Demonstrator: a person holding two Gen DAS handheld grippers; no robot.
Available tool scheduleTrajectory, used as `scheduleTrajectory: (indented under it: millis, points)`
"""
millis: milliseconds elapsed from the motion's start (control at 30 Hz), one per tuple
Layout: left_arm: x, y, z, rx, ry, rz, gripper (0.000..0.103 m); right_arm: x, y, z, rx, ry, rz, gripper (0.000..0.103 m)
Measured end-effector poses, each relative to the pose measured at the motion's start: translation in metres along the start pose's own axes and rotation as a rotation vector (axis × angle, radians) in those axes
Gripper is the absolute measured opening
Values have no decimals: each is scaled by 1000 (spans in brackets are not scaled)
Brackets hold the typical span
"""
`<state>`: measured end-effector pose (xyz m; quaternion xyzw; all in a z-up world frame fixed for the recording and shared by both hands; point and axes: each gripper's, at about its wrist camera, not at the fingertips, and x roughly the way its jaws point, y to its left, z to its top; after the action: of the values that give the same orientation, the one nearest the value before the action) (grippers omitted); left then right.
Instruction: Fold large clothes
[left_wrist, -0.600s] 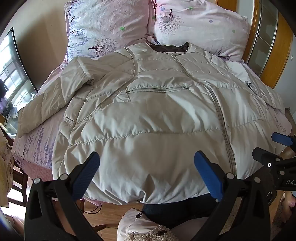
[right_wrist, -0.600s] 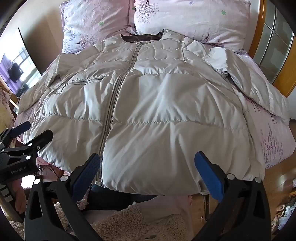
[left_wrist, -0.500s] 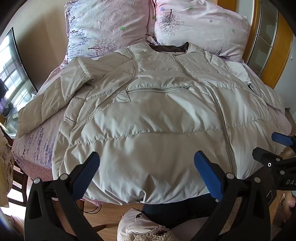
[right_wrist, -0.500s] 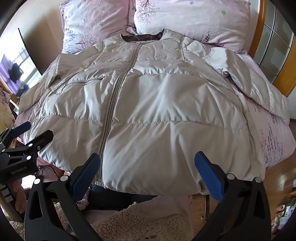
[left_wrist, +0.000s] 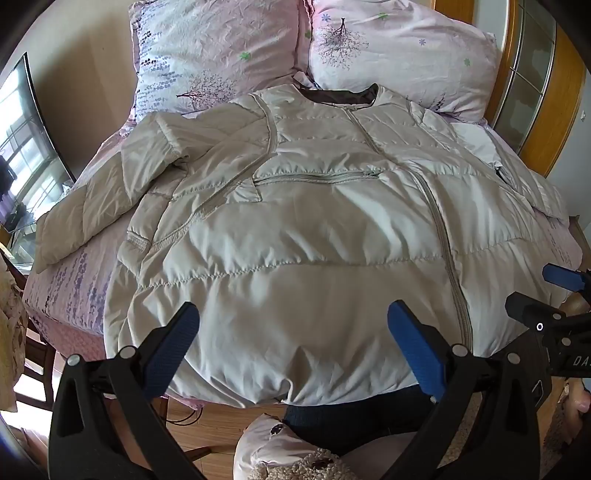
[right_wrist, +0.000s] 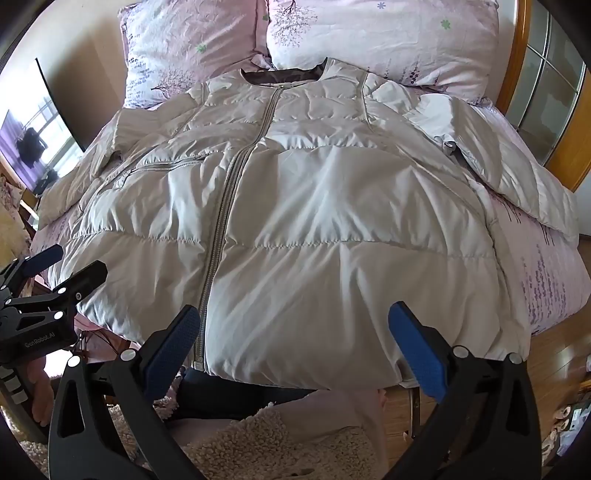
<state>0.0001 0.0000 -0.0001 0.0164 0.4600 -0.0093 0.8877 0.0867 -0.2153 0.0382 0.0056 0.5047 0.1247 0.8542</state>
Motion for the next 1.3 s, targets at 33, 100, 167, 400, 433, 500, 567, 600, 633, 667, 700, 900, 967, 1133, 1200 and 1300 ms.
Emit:
scheduleTrajectory:
  millis: [33,100,167,400,433,500,567,600,633,667,700,900,967,1133,1200,1300]
  points:
    - [0,0,0,0,-1,0,101,0,0,0,0,-1,0,102]
    - [0,0,0,1,-1,0,101,1,0,-1,0,-1,0,102]
    - [0,0,0,0,-1,0,101,1,-1,-1,1,0,2,102]
    - [0,0,0,0,0,0,101,-4,3,3,4,-2,5,102]
    - [0,0,0,0,-1,0,101,-5,4,4,5,-2,6,102]
    - [0,0,0,0,-1,0,101,-5,4,5,6,-2,6,102]
    - [0,0,0,0,-1,0,101,-5,4,4,7,-2,9,102]
    - [0,0,0,0,0,0,101,-4,0,3,12,-3,12,102]
    - [0,0,0,0,-1,0,101,-4,0,2,13,-4,12,102]
    - [0,0,0,0,-1,0,101,-4,1,3,14,-5,12,102]
    - [0,0,0,0,-1,0,101,-4,1,3,16,-5,13,102]
    - [0,0,0,0,-1,0,101,-4,1,3,17,-5,15,102]
    - [0,0,0,0,-1,0,101,-4,1,2,17,-5,15,102]
    - [0,0,0,0,0,0,101,-4,1,2,17,-6,16,102]
    - [0,0,0,0,0,0,101,-4,1,2,18,-6,16,102]
    - [0,0,0,0,-1,0,101,-3,1,2,22,-5,19,102]
